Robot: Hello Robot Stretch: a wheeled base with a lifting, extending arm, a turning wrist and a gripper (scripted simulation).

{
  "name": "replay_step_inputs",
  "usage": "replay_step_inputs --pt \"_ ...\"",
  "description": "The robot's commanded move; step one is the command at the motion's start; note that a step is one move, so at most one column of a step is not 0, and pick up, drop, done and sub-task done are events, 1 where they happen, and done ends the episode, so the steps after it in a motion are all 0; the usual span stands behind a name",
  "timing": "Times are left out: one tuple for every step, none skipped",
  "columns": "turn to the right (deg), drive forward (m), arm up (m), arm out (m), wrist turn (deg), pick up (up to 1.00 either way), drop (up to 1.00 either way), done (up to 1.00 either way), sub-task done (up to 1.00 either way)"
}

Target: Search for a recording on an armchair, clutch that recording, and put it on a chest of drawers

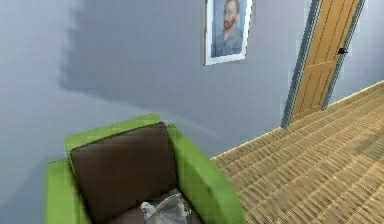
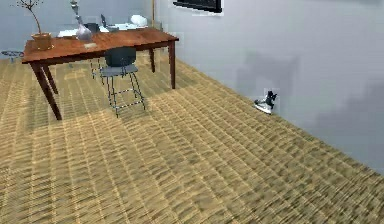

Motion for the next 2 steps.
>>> replay_step_inputs --pt "-45.0 0.00 0.00 0.00 0.0 0.00 0.00 0.00 0.00" --pt "-45.0 0.00 0.00 0.00 0.0 0.00 0.00 0.00 0.00"
